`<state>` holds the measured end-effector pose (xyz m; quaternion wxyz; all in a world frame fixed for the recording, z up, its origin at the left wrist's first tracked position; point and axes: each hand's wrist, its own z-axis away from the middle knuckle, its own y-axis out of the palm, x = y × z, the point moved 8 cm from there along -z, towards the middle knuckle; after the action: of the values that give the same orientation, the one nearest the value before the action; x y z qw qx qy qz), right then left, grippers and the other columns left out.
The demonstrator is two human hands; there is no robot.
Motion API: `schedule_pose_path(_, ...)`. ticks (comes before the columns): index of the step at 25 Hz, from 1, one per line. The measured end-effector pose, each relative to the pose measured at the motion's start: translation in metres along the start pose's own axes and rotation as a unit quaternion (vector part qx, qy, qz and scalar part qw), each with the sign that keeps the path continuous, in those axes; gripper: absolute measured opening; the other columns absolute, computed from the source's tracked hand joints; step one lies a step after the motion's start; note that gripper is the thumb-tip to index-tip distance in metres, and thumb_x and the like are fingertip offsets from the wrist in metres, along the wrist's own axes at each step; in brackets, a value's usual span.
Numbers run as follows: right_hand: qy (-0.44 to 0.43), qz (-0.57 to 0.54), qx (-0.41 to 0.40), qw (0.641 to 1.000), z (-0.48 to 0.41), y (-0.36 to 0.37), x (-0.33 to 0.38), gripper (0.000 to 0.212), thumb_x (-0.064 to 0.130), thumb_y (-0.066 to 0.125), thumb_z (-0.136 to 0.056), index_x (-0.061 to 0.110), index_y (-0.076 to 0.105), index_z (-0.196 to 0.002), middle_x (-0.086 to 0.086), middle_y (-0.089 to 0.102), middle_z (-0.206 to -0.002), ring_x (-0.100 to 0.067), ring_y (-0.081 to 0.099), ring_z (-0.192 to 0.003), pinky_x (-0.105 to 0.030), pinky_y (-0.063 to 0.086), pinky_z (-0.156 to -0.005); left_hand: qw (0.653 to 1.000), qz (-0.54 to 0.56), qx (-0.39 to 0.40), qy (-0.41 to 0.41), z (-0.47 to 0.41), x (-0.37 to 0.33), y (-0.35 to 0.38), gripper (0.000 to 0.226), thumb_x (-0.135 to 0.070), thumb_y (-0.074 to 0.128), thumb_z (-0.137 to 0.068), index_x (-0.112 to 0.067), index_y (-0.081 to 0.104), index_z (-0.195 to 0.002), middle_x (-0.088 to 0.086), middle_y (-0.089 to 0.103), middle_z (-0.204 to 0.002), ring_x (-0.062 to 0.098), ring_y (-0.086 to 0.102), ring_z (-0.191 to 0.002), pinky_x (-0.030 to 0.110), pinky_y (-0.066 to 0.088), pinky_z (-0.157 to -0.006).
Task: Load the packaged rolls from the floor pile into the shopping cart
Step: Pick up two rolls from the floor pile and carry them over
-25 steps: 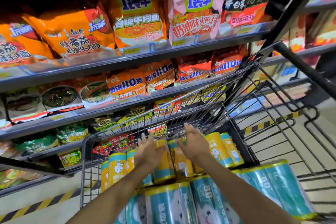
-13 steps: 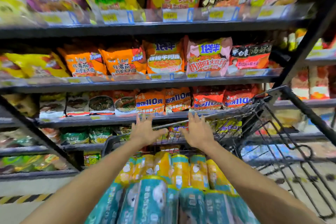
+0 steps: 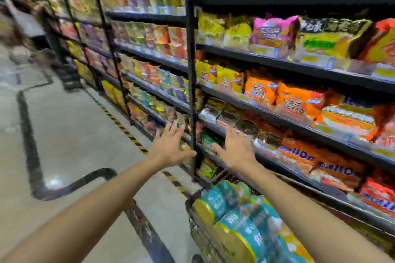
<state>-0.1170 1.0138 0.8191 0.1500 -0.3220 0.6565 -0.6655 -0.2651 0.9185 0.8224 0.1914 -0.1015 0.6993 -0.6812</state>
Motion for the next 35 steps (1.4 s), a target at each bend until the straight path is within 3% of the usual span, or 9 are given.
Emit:
schedule_pose_path(7,-0.207,-0.005,0.063,0.976,-0.013,0.068,0.245,0.077,0.054,0.036,-0.096,0.009,0.008,-0.152,-0.011,0.017,-0.157,-0.033,0.016,-0.144,-0.048,0.023,-0.114,0.948,0.099,-0.078,-0.291,0.16,0.276,-0.024,0.096,-0.066,0.052,-0.083,-0.02,0.006,-0.153,0.006,-0.002,-0.16,0.023,0.0,-0.147,0.042,0.011,-0.117)
schedule_pose_path(10,-0.266,-0.015,0.089,0.96,-0.005,0.102,0.349,0.075,0.052,0.037,-0.097,0.009,0.009,-0.152,-0.012,0.015,-0.158,-0.032,0.016,-0.144,-0.046,0.021,-0.115,0.91,0.1,-0.112,-0.386,0.232,0.364,-0.024,0.098,-0.068,0.054,-0.08,-0.023,0.006,-0.152,0.004,-0.002,-0.16,0.022,0.0,-0.147,0.044,0.01,-0.118)
schedule_pose_path(14,-0.368,-0.019,0.104,0.924,0.027,0.151,0.493,0.072,0.053,0.039,-0.095,0.008,0.02,-0.148,-0.012,0.028,-0.152,-0.032,0.026,-0.139,-0.047,0.028,-0.111,0.861,0.086,-0.102,-0.491,0.329,0.467,-0.007,0.096,-0.065,0.053,-0.082,-0.018,0.007,-0.152,0.006,-0.001,-0.16,0.023,0.002,-0.147,0.044,0.011,-0.118)
schedule_pose_path(19,-0.436,-0.025,0.152,0.887,0.046,0.207,0.607,0.073,0.053,0.04,-0.096,0.012,0.016,-0.15,-0.009,0.022,-0.156,-0.031,0.024,-0.141,-0.047,0.027,-0.114,0.825,0.1,-0.094,-0.548,0.404,0.542,0.012,0.096,-0.062,0.054,-0.084,-0.014,0.006,-0.152,0.009,-0.001,-0.16,0.026,0.002,-0.147,0.044,0.012,-0.118)
schedule_pose_path(25,-0.53,-0.011,0.206,0.822,0.042,0.264,0.734,0.079,0.054,0.04,-0.095,0.014,0.004,-0.153,-0.006,0.009,-0.16,-0.033,0.011,-0.146,-0.046,0.02,-0.118,0.757,0.121,-0.147,-0.625,0.443,0.624,0.024,0.097,-0.063,0.055,-0.082,-0.015,0.01,-0.152,0.007,0.0,-0.16,0.025,0.001,-0.147,0.046,0.013,-0.118)
schedule_pose_path(31,-0.668,0.044,0.205,0.714,-0.001,0.299,0.857,0.082,0.055,0.041,-0.095,0.02,-0.004,-0.153,-0.005,-0.004,-0.161,-0.031,-0.002,-0.147,-0.045,0.005,-0.118,0.655,0.073,-0.138,-0.739,0.429,0.714,0.031,0.093,-0.067,0.048,-0.084,-0.02,0.006,-0.152,0.005,-0.001,-0.16,0.026,0.001,-0.147,0.051,0.007,-0.117)
schedule_pose_path(35,-0.736,0.043,0.205,0.644,-0.029,0.305,0.927,0.08,0.053,0.041,-0.096,0.017,-0.001,-0.153,-0.008,0.0,-0.161,-0.03,0.001,-0.147,-0.045,0.008,-0.12,0.586,0.071,-0.152,-0.792,0.419,0.755,0.017,0.099,-0.073,0.044,-0.08,-0.017,0.007,-0.153,0.005,0.001,-0.16,0.027,0.003,-0.147,0.052,0.01,-0.116)
